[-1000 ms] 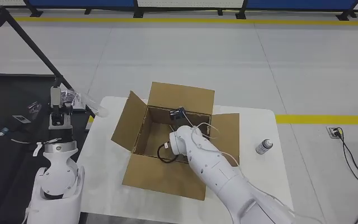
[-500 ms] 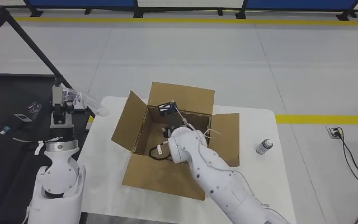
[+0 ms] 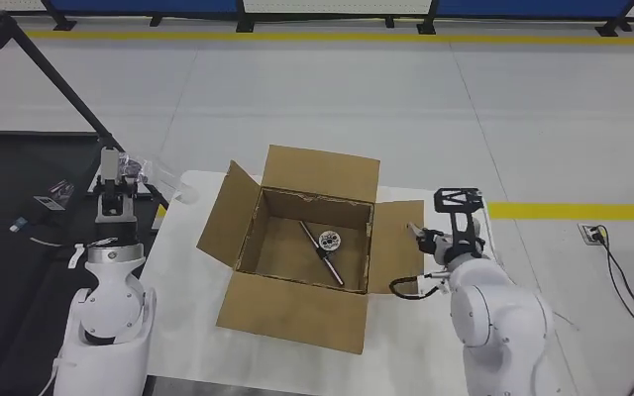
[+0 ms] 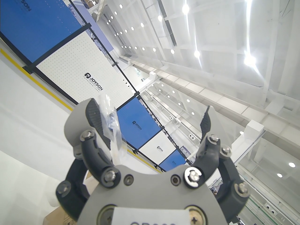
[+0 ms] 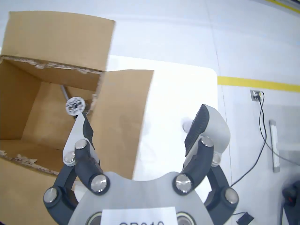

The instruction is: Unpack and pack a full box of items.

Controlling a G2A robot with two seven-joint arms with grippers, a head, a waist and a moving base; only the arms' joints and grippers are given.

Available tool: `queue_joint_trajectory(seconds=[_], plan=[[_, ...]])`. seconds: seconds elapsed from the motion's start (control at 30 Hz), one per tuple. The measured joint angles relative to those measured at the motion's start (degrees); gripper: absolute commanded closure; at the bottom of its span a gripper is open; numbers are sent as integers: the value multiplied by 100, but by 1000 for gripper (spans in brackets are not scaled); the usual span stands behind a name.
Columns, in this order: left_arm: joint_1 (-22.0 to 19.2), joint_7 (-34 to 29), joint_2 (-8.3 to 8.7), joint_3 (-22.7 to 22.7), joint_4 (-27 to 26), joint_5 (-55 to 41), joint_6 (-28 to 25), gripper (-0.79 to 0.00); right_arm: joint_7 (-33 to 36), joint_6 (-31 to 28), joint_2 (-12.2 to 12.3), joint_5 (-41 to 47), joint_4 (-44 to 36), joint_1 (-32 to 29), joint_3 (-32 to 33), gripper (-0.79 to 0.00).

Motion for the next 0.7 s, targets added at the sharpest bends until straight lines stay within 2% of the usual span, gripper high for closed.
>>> queue_joint_trajectory(seconds=[0.17,0.4,0.43,0.5,0.53,0.6,0.7], plan=[[-92,-53,-9,111,36,18,15,-785,69,-29,93,646,934,243,1100,-785],[-149,-77,-14,181,40,65,12,-785,-14,-214,229,1004,2666,936,1741,-785],[-133,-73,-12,167,26,80,18,-785,22,-280,252,1016,2872,1027,1782,-767],[-101,-64,-10,143,1,99,28,-785,91,-383,286,999,3120,1146,1796,-536],[-79,-62,-9,133,-18,106,33,-785,126,-428,304,981,3242,1210,1790,-372],[-51,-55,-8,124,-49,108,43,-785,145,-422,326,910,3381,1277,1753,-299],[-22,-49,-9,126,-99,122,61,-785,203,-317,350,741,3596,1387,1642,-259]])
